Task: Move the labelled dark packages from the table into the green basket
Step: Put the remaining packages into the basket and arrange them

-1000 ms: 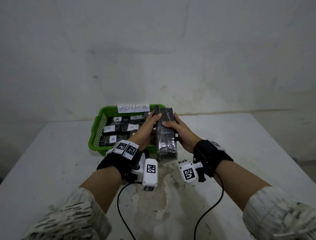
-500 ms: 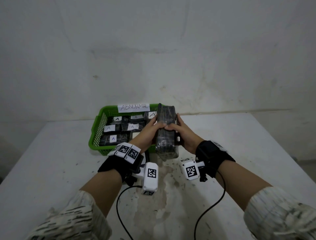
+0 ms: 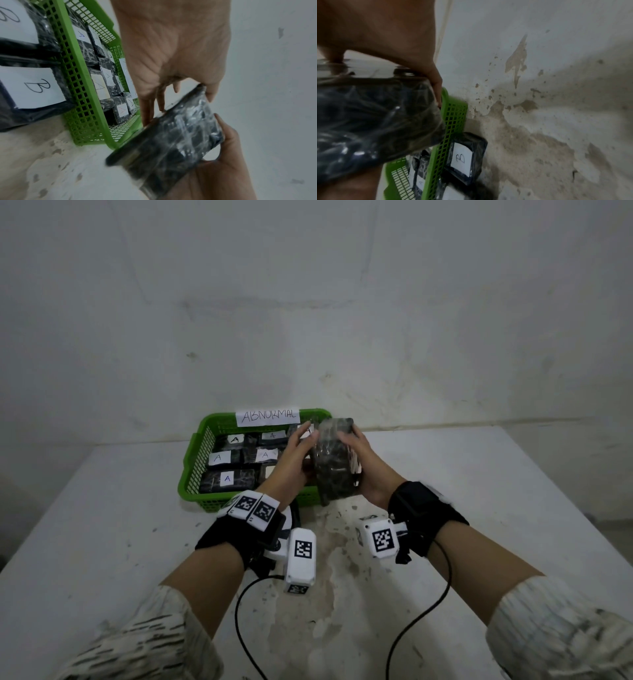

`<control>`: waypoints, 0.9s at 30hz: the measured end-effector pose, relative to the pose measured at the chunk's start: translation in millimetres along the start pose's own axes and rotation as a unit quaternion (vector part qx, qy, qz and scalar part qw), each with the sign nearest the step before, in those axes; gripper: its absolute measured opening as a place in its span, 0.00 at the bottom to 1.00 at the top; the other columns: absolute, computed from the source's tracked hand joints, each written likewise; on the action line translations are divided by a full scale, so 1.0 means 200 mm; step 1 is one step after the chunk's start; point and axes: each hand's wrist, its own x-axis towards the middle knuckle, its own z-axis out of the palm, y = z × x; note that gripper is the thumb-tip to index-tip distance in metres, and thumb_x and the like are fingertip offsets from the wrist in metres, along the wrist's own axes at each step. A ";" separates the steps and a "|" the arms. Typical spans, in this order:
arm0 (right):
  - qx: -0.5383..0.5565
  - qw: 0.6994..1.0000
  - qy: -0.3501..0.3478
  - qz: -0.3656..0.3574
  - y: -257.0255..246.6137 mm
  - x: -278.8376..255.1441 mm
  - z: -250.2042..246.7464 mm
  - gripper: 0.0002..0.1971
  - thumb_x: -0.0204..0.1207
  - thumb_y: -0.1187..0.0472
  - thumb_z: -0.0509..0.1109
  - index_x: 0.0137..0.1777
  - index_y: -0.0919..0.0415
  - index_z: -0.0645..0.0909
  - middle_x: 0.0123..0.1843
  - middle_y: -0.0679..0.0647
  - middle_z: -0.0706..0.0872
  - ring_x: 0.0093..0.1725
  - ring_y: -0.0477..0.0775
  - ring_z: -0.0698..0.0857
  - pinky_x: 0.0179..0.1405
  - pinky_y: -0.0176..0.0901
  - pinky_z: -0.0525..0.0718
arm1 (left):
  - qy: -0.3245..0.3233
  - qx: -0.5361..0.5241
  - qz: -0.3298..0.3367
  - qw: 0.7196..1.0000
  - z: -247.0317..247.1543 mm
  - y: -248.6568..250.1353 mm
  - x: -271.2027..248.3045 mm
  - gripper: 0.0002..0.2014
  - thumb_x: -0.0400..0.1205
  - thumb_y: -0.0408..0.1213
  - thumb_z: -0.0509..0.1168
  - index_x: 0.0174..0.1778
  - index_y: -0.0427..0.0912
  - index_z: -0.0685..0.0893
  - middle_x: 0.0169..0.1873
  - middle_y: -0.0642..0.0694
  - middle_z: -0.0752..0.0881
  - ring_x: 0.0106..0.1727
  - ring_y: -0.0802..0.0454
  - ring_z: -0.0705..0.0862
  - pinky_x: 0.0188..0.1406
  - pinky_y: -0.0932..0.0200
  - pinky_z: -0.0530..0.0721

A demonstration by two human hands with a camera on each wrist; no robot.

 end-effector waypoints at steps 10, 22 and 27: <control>-0.071 0.997 0.010 -0.010 0.00 -0.01 0.02 0.50 0.66 0.33 0.72 0.85 0.44 0.52 0.72 0.50 0.81 0.67 0.52 0.82 0.63 0.56 0.84 | -0.035 0.048 0.041 0.997 -0.01 0.01 -0.01 0.27 0.83 0.40 0.62 0.79 0.54 0.65 0.65 0.50 0.80 0.67 0.53 0.79 0.71 0.46 0.76; -0.025 0.999 -0.021 -0.031 -0.02 -0.04 0.03 0.26 0.80 0.52 0.69 0.77 0.53 0.71 0.70 0.55 0.83 0.67 0.56 0.83 0.64 0.59 0.84 | -0.042 0.046 0.034 0.997 -0.04 0.00 0.00 0.21 0.84 0.34 0.59 0.75 0.44 0.71 0.63 0.44 0.83 0.65 0.47 0.82 0.63 0.51 0.81; -0.063 0.997 -0.040 -0.029 -0.01 -0.05 0.03 0.27 0.78 0.60 0.72 0.76 0.50 0.69 0.66 0.55 0.85 0.65 0.56 0.84 0.70 0.57 0.79 | -0.028 0.047 0.028 0.998 -0.04 0.02 0.00 0.19 0.85 0.37 0.60 0.73 0.46 0.73 0.64 0.44 0.84 0.65 0.47 0.82 0.66 0.49 0.80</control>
